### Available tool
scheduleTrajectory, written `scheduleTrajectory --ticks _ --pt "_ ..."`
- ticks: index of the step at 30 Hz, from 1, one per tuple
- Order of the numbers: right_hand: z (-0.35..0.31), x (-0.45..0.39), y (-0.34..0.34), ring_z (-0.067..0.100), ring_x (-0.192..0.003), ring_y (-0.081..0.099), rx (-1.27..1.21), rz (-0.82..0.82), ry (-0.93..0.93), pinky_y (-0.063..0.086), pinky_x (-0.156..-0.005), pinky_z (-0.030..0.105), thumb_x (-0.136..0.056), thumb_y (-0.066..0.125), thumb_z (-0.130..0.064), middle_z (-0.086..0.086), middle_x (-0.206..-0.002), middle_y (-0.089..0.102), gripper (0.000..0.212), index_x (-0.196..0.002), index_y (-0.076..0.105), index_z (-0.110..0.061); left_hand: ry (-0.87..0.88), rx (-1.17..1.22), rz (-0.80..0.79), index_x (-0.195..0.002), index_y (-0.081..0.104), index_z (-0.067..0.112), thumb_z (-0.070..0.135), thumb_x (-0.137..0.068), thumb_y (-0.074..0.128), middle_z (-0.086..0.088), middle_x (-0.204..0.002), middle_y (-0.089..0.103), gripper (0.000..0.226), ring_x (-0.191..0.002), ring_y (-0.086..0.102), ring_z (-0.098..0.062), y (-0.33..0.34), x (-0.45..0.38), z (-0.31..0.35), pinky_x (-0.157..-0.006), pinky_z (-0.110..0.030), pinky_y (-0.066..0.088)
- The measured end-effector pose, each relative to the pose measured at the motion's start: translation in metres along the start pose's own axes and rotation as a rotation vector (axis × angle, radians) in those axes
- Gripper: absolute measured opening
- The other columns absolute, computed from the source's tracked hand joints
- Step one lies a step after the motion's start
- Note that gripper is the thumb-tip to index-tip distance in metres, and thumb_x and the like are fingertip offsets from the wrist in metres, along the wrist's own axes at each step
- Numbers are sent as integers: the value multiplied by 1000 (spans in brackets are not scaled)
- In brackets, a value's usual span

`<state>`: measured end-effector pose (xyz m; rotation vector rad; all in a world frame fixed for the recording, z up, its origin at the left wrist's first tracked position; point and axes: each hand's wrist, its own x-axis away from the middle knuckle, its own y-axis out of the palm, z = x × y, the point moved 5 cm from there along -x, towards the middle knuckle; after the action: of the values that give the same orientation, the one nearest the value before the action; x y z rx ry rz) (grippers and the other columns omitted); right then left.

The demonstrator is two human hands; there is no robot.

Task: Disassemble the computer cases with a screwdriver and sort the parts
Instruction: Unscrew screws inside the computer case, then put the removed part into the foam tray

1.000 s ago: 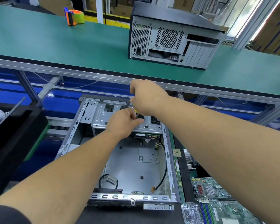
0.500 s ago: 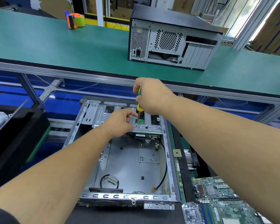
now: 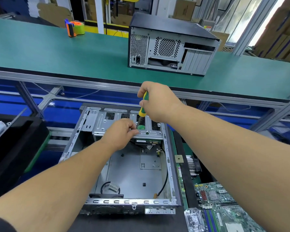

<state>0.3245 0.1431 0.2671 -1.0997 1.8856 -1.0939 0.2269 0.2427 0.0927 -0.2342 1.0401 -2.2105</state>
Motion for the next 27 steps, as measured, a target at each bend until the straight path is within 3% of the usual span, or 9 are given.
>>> scheduleTrajectory --ticks 4,7,9,11,13,16,19,22,27 --pt "20 23 -19 20 -71 67 -259 178 123 56 -54 36 -93 70 -22 -1 -92 62 13 -94 61 -31 -85 151 267 -82 53 25 30 -102 54 8 -70 59 20 -65 56 -10 -10 35 7 -62 -32 46" --pt "53 54 -12 22 -64 72 -729 340 362 62 -58 35 -91 75 -16 12 -101 68 16 -95 62 -24 -551 889 429 -71 44 18 12 -91 45 1 -63 41 21 -55 35 -22 -1 61 2 -49 -31 28" --pt "72 78 13 24 -70 72 -1155 396 570 62 -63 32 -92 73 -4 22 -108 66 17 -104 61 -8 -808 1506 303 -71 43 18 4 -88 39 -1 -59 34 22 -46 24 -17 18 75 14 -43 -26 20" --pt "79 103 41 29 -80 72 -1577 428 750 62 -64 32 -93 67 3 26 -109 67 13 -105 60 4 -856 1727 154 -75 46 17 4 -92 34 1 -58 37 25 -44 26 -13 25 86 30 -41 -24 20" --pt "79 127 67 33 -81 75 -1912 436 886 62 -61 33 -97 63 0 30 -109 67 12 -106 60 8 -806 1720 91 -85 52 14 3 -98 32 0 -60 46 26 -46 34 -12 26 93 45 -43 -23 23" --pt "75 158 92 36 -74 75 -2138 389 948 63 -60 37 -101 62 -11 28 -103 66 19 -111 58 5 -793 1685 86 -101 60 7 4 -105 36 -5 -67 61 25 -48 48 -11 30 103 64 -44 -19 30" --pt "69 181 102 26 -73 69 -2174 260 867 62 -61 34 -103 59 -20 20 -91 66 27 -122 60 -2 -815 1737 68 -108 61 5 3 -108 35 -8 -73 65 25 -51 59 -10 37 111 76 -45 -17 38" --pt "69 201 100 21 -75 66 -2119 145 769 60 -63 32 -102 56 -24 16 -96 66 37 -135 61 -8 -827 1763 34 -110 61 2 0 -107 39 -11 -83 68 23 -57 67 -13 45 122 86 -53 -18 47" --pt "90 249 88 24 -83 64 -1966 48 647 54 -79 38 -99 50 -7 10 -96 66 36 -131 65 -14 -838 1769 -109 -109 65 0 -9 -100 30 -15 -87 68 37 -65 68 -17 60 143 117 -59 -24 51"
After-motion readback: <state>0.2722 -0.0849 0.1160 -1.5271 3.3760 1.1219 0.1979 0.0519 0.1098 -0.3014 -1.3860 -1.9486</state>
